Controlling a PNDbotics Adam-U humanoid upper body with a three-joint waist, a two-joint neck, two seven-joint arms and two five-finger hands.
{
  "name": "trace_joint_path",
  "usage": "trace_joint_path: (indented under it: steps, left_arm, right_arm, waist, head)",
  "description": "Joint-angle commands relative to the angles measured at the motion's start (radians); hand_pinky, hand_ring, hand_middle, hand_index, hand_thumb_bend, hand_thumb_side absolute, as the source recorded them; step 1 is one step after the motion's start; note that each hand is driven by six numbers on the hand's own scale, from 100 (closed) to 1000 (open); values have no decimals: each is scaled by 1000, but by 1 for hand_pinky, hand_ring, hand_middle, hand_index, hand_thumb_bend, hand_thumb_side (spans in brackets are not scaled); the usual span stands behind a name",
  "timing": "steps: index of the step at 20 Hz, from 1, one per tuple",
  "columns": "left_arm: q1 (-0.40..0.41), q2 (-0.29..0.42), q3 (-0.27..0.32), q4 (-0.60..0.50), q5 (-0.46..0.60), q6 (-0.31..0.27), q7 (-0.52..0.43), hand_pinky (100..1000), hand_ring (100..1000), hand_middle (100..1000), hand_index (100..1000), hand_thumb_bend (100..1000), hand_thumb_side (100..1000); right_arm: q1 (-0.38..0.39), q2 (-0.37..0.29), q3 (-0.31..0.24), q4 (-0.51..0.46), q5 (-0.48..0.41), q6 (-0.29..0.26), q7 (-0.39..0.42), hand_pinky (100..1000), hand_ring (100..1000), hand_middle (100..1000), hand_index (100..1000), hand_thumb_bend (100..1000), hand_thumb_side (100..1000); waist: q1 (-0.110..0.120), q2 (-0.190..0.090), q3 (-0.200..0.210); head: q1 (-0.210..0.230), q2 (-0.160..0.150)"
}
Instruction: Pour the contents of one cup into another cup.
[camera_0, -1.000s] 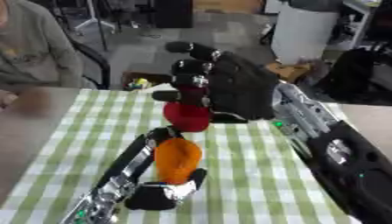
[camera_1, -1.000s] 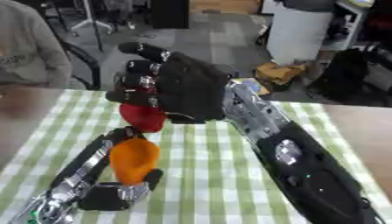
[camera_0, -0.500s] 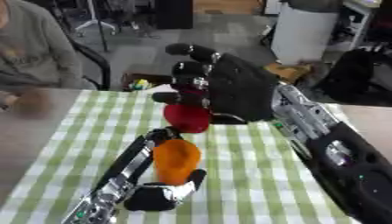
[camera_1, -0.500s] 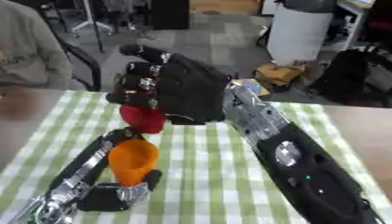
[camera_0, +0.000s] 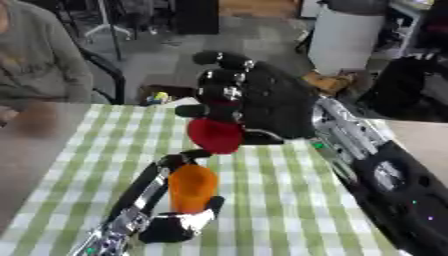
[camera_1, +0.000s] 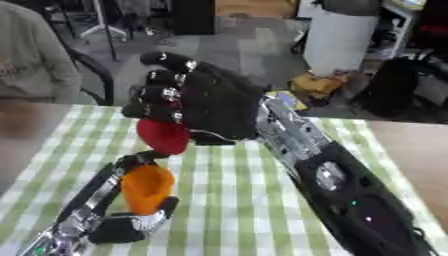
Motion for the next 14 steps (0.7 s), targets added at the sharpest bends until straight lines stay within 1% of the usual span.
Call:
trace_joint_path:
  steps: [1, 3, 4, 5, 8, 10, 11, 12, 13, 14]
  left_arm:
    - [-9, 2, 26, 52, -36, -24, 50, 389, 482, 448, 874, 100, 281]
    - [-7, 0, 38, 87, -68, -41, 90, 391, 483, 450, 874, 100, 292]
    - [-6, -2, 45, 105, -88, -48, 117, 392, 483, 450, 875, 100, 302]
    - [-5, -5, 50, 121, -107, -54, 144, 394, 485, 452, 875, 169, 319]
    - [4, -15, 65, 171, -160, -64, 234, 405, 494, 455, 877, 278, 338]
    - [13, -21, 70, 195, -189, -75, 277, 416, 503, 462, 881, 338, 357]
    - [18, -24, 72, 204, -201, -79, 293, 429, 514, 470, 885, 389, 382]
    - [25, -26, 73, 212, -211, -84, 305, 461, 540, 485, 894, 497, 447]
    - [33, -28, 75, 218, -217, -89, 313, 509, 578, 512, 905, 645, 519]
    - [41, -29, 77, 221, -221, -93, 317, 546, 606, 532, 911, 749, 560]
  right_arm:
    - [-15, -25, -11, -19, -37, -11, 6, 790, 581, 707, 774, 246, 100]
    - [-13, -27, -12, -19, -55, -11, 15, 787, 580, 685, 774, 243, 100]
    - [-11, -27, -12, -20, -63, -12, 20, 783, 580, 660, 774, 239, 100]
    - [-10, -28, -13, -20, -71, -12, 24, 780, 579, 637, 774, 238, 100]
    - [-7, -29, -14, -20, -98, -11, 36, 769, 578, 574, 773, 230, 100]
    - [-5, -30, -16, -19, -117, -11, 45, 763, 577, 547, 773, 225, 100]
    - [-4, -30, -17, -19, -126, -10, 50, 760, 577, 532, 773, 222, 100]
    - [-3, -31, -17, -18, -136, -9, 56, 757, 576, 520, 772, 220, 100]
    - [-1, -32, -18, -18, -144, -9, 61, 752, 576, 504, 772, 216, 100]
    - [1, -33, -19, -17, -154, -8, 66, 751, 575, 498, 772, 216, 100]
  waist:
    - [3, -19, -1]
    - [3, -19, -1]
    - [4, -19, -1]
    - [4, -19, -2]
    - [3, -19, -2]
    - [2, -19, -2]
    - [1, -19, -3]
    - [1, -18, -3]
    - [0, -18, -3]
    - [0, -18, -3]
  head:
    - [3, -4]
    - [2, -4]
    - [2, -5]
    - [2, -5]
    - [1, -6]
    - [2, -7]
    - [2, -7]
    - [2, -8]
    - [2, -9]
    - [2, -9]
